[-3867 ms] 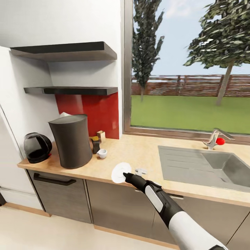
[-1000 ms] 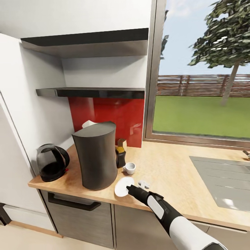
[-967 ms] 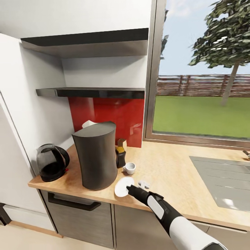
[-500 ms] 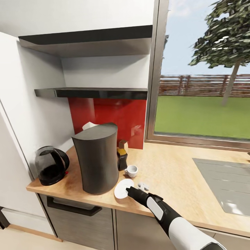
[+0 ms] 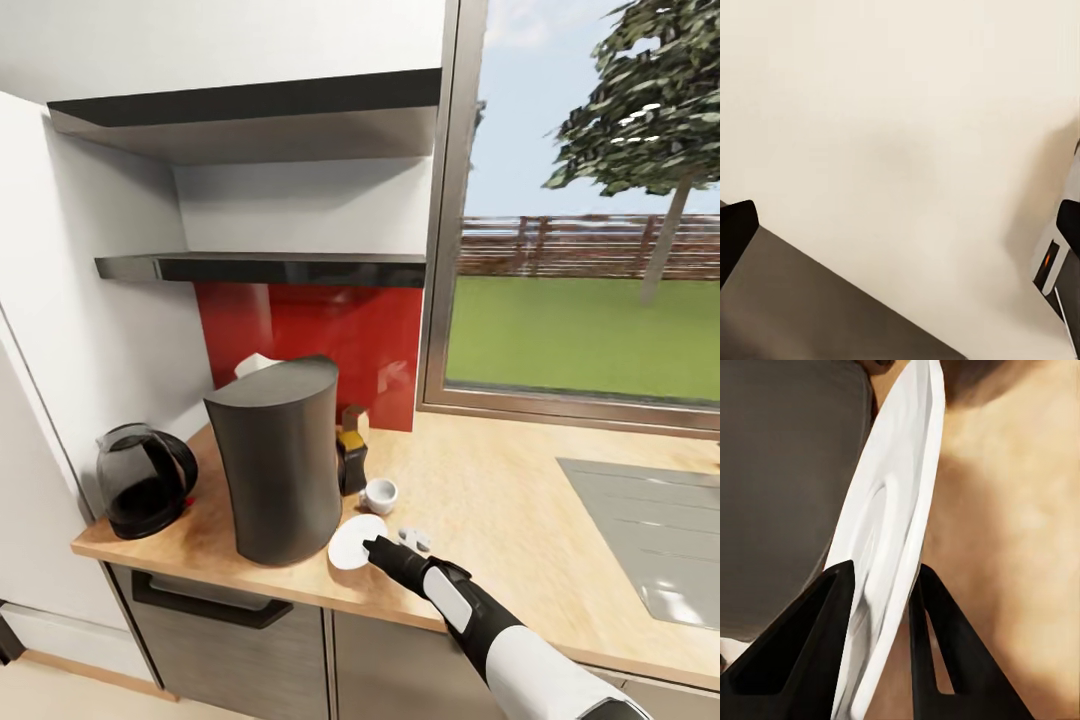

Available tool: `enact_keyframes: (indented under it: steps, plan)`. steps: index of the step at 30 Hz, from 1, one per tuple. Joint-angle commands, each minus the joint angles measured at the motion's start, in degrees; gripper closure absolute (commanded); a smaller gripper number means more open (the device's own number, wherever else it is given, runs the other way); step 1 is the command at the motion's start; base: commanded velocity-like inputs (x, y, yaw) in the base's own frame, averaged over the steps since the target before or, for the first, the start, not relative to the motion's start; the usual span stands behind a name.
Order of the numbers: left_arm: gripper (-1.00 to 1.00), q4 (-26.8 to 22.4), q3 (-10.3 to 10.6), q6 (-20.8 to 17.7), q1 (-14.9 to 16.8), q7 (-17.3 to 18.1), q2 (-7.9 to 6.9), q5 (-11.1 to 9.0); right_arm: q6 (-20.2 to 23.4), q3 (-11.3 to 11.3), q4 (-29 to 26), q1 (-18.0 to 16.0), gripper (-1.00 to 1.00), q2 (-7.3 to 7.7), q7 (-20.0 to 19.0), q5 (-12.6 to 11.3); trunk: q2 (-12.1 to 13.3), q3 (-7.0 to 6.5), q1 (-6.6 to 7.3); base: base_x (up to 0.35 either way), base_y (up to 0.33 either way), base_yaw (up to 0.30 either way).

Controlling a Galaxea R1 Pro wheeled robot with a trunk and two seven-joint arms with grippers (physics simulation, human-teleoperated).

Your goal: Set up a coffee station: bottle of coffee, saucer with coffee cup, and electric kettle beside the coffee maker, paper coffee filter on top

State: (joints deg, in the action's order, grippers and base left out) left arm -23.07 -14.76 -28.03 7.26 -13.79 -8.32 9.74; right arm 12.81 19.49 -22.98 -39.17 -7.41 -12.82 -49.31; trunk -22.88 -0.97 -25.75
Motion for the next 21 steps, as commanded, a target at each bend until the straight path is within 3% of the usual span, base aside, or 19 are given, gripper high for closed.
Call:
enact_keyframes:
  steps: [1, 2, 21]
  plan:
    - [-1.00, 0.23, -0.39, -0.28, 0.02, 0.16, 0.05, 0.61, 0.11, 0.19, 0.14, -0.03, 1.00, 0.03, 0.01, -0.41, -0.04, 0.02, -0.03, 0.136, 0.000, 0.000]
    - [-1.00, 0.64, -0.43, -0.27, 0.03, 0.16, 0.05, 0.62, 0.11, 0.20, 0.31, -0.03, -1.00, 0.03, 0.00, -0.49, -0.04, 0.02, -0.03, 0.097, 0.000, 0.000]
    - [-1.00, 0.83, -0.46, -0.34, 0.04, 0.11, -0.28, 0.63, 0.03, 0.20, 0.37, -0.03, -1.00, 0.03, 0.01, -0.59, -0.04, 0.02, -0.03, 0.001, -0.001, 0.000]
